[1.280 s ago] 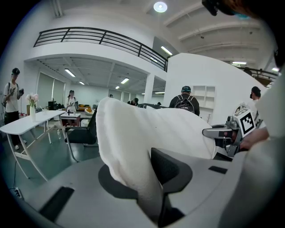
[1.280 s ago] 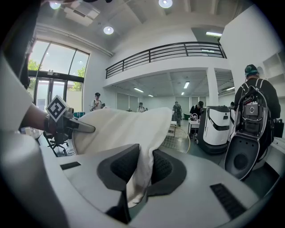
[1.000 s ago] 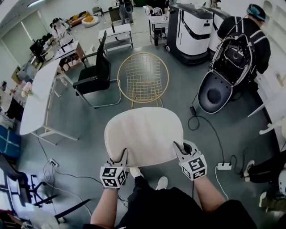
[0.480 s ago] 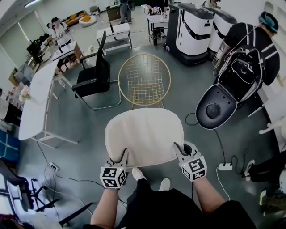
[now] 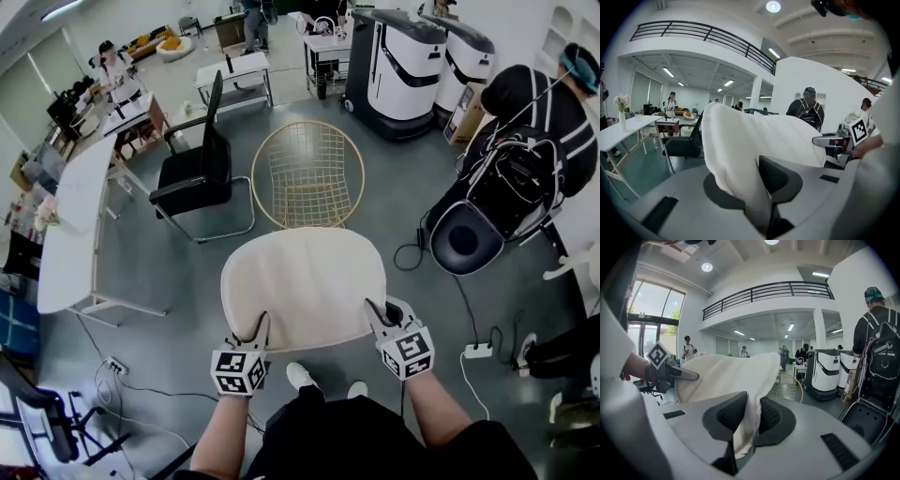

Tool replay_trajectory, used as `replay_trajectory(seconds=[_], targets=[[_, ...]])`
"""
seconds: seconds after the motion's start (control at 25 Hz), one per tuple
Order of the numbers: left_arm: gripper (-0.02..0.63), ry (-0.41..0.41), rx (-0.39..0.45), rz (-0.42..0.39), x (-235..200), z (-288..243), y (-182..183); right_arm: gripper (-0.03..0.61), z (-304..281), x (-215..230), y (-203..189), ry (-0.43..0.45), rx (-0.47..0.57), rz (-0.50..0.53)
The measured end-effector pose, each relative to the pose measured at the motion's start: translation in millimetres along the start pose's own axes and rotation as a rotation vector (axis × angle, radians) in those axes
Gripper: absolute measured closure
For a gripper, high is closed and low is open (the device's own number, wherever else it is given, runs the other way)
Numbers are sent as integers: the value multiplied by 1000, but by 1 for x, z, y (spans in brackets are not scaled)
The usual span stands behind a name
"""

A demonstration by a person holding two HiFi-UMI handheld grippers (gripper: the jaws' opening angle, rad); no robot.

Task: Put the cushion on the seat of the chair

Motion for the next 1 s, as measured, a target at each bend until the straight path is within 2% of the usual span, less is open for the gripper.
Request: replay_trajectory(seconds=[0.48, 0.76, 1.0], targets=[[508, -14, 12, -33, -83, -10, 25, 517, -71, -32, 31, -20, 17, 1], [508, -5, 10, -36, -102, -10, 32, 518, -87, -40, 42, -13, 24, -5], [508, 5, 6, -30, -99, -32, 41, 518, -101, -16, 44, -2, 26, -5]])
Point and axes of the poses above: the fingertips, and each gripper's own axes: z backward along the fingers, x to its right, y out of its top, the point moved 3 cm from there along z, backward along the fingers, and after that the axes turned 4 degrees about -x, right-handed, at the moved point
